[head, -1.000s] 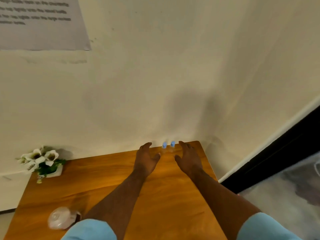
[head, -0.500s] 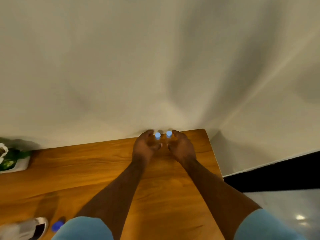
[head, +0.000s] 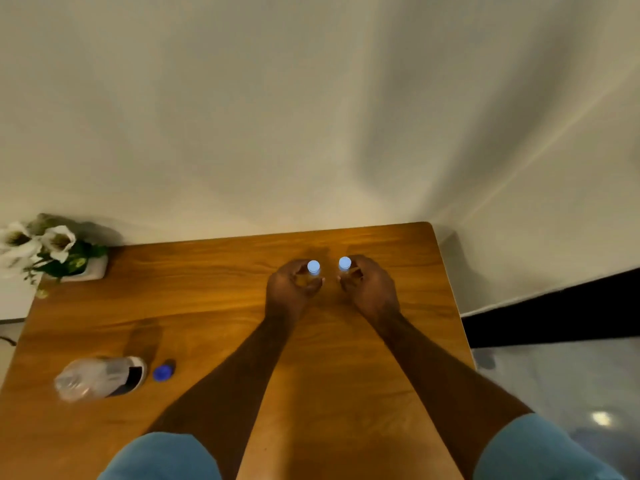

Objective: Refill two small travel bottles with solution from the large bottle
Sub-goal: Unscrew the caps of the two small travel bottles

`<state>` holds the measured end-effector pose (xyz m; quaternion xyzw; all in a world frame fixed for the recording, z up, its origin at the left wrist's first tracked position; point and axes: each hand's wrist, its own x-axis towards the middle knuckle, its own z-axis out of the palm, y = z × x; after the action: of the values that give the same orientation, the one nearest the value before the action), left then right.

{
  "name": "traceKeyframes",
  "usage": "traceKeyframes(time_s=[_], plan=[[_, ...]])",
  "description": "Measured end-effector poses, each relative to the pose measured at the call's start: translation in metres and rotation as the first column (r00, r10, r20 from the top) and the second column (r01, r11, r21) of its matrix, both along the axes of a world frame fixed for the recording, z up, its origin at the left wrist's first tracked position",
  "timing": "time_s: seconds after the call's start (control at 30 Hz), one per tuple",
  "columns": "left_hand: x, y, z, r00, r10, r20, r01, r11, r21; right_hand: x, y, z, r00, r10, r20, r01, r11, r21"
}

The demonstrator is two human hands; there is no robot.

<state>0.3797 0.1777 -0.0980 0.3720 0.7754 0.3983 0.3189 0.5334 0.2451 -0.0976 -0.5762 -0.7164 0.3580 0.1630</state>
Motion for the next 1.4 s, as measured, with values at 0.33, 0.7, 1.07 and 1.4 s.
traceKeyframes(time_s=[0.33,0.7,1.07,1.4], plan=[[-0.036,-0.141,0.018,0.999,0.038,0.014,-0.038,0.999,-0.032,-0.018,-0.132,0.017,0.984,0.175,0.024,-0.175,0.985,0.005],[-0.064,-0.234,-0.002,1.000,0.016,-0.023,-0.018,0.996,-0.087,-0.038,-0.215,-0.001,0.980,0.188,0.068,-0.188,0.982,0.001],[-0.066,-0.244,-0.018,1.000,0.012,-0.022,-0.014,0.997,-0.077,-0.038,-0.217,-0.012,0.972,0.213,0.099,-0.212,0.977,-0.023],[-0.095,-0.206,0.066,0.998,0.057,0.009,-0.058,0.992,0.114,-0.052,-0.175,0.086,0.967,0.215,0.135,-0.248,0.911,0.330]])
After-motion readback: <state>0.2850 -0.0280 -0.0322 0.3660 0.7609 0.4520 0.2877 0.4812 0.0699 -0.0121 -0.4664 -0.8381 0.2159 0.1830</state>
